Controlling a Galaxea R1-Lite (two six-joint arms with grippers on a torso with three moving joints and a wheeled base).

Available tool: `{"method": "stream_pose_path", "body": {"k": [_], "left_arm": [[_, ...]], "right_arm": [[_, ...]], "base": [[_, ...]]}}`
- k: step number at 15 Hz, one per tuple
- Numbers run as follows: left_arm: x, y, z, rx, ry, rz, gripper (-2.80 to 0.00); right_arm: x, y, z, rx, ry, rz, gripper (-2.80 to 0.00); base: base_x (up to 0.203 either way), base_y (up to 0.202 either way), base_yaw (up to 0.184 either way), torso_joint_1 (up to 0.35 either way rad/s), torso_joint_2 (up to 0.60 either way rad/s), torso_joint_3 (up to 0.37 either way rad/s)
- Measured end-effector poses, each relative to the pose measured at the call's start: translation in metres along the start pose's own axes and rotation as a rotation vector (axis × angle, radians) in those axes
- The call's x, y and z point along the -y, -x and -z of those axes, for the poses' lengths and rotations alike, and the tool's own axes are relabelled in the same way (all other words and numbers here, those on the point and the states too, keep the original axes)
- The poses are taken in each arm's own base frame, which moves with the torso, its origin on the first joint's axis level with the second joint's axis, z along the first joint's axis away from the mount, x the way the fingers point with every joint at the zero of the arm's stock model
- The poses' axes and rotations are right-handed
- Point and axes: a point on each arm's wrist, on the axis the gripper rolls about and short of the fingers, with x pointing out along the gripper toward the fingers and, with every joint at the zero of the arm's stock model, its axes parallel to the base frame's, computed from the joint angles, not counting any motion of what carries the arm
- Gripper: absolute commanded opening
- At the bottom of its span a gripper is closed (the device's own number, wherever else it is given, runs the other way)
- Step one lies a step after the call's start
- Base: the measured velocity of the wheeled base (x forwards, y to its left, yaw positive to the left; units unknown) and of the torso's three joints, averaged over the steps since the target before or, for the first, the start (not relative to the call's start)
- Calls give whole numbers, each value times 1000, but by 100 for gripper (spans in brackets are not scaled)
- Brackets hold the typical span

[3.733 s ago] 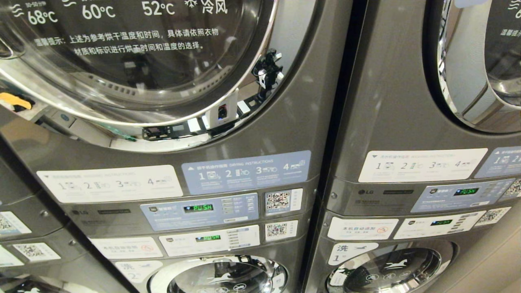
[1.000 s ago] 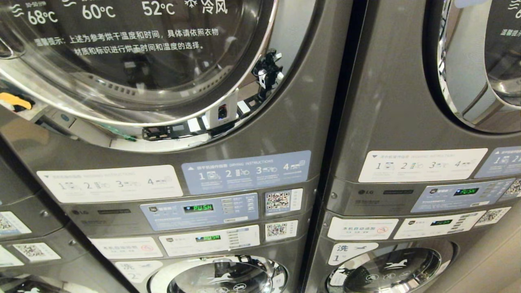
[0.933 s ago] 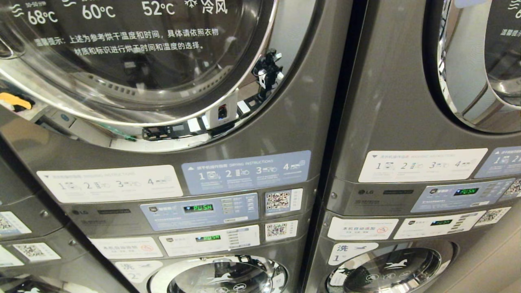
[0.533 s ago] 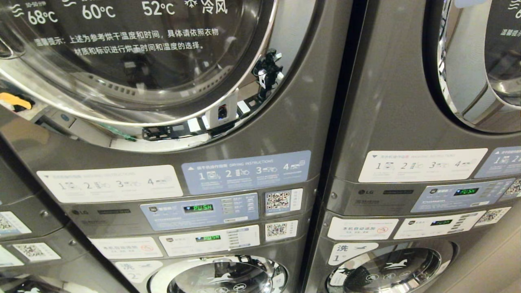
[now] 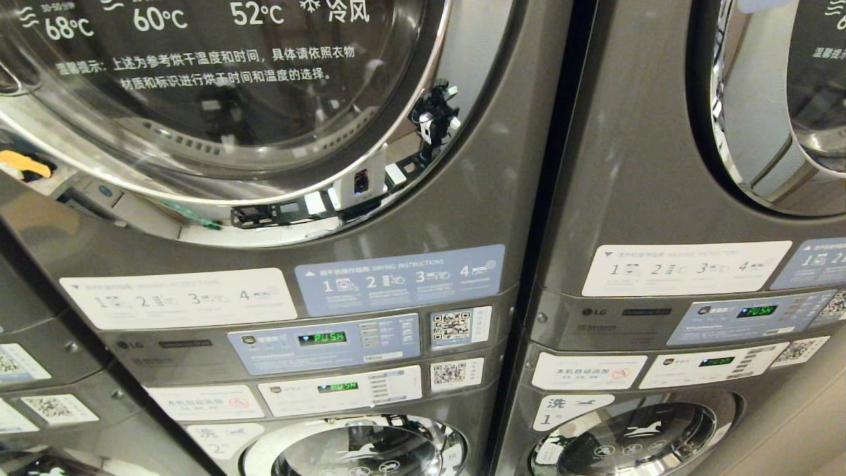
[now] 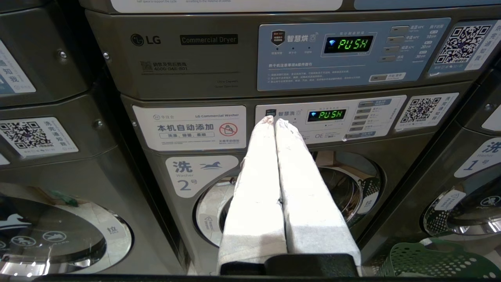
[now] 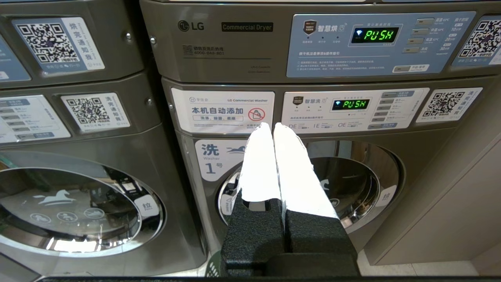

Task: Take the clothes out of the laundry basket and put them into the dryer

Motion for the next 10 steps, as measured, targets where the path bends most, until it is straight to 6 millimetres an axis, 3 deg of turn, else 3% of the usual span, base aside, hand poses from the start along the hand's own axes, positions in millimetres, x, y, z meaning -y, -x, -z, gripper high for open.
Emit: {"method": "stream_pose_path", "body": {"k": [10], "left_arm": [[0, 0, 0, 0, 0, 0, -280]], "right_arm": [[0, 0, 0, 0, 0, 0, -280]], "base": [[0, 0, 0, 0, 0, 0]]}}
